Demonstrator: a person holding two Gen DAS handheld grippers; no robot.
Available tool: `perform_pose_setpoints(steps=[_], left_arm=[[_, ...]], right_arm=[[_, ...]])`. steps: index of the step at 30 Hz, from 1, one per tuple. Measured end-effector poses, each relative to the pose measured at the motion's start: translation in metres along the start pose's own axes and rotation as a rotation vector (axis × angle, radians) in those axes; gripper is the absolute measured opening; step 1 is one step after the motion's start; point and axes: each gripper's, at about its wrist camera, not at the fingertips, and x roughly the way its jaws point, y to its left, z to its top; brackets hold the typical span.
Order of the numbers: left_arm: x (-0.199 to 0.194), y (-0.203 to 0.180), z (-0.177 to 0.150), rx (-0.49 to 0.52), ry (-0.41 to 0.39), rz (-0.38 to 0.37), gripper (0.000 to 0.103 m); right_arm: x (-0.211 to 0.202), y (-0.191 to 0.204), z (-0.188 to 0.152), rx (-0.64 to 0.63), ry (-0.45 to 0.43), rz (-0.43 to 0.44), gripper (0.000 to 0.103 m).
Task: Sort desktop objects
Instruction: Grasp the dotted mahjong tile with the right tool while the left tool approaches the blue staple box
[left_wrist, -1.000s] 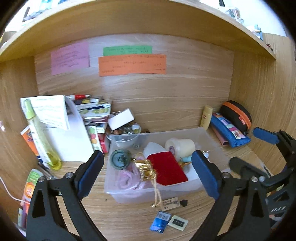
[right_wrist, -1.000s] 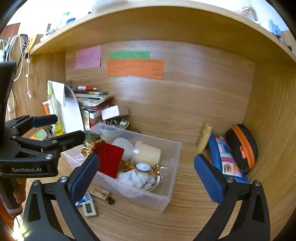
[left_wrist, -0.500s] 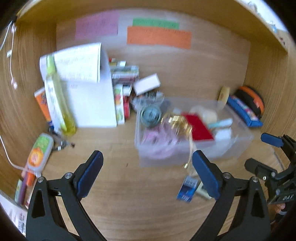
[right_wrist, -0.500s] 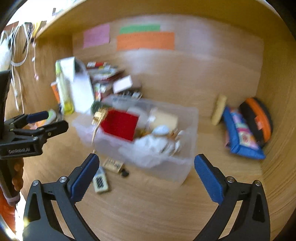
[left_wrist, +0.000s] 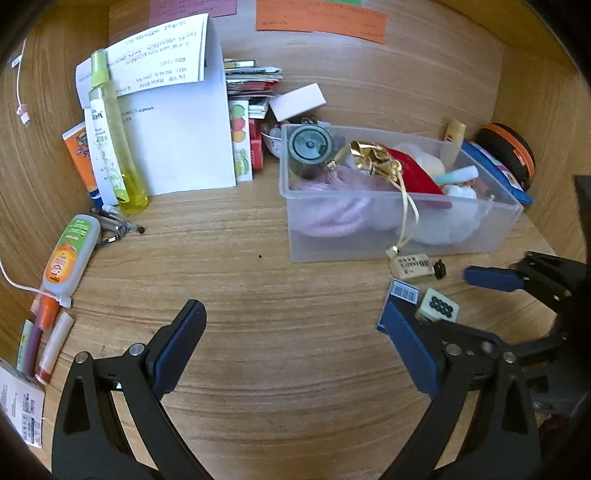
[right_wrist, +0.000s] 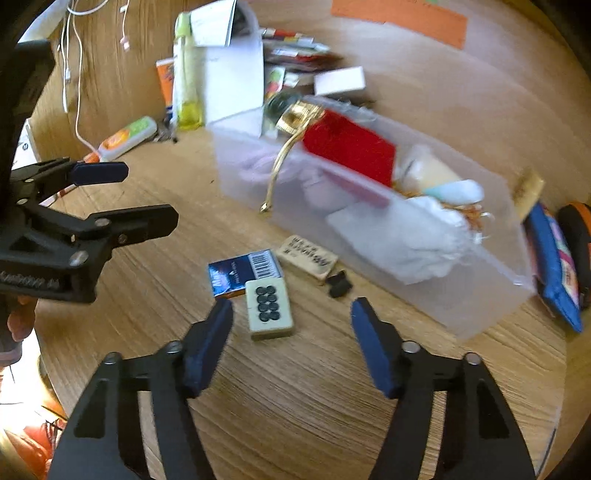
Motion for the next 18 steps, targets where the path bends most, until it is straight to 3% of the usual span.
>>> perform_pose_setpoints(steps=[4, 6, 10, 14, 18], left_arm=[[0.001, -0.008, -0.002, 0.021, 0.006, -0.023, 0.098], [0.002, -0.013, -0.001, 0.037, 0.009, -0.027, 0.098], [0.007, -0.030, -0.001, 0.079, 0.017, -0.041, 0.095], [0.020, -0.048, -0.001, 0.123, 0.046, -0.039, 0.073], [0.033, -0.058, 0.001, 0.129, 0.080, -0.074, 0.064]], right_arm=[[0.010, -0.002, 0.002, 0.001, 0.035, 0.038, 0.037], [0.012, -0.004, 0.001, 0.014, 0.036, 0.053, 0.022], [0.005, -0.017, -0.001, 0.057, 0.021, 0.050, 0.022], [-0.009, -0.036, -0.004, 0.116, -0.011, 0.048, 0.022], [-0.022, -0.053, -0.008, 0.162, -0.034, 0.050, 0.022]])
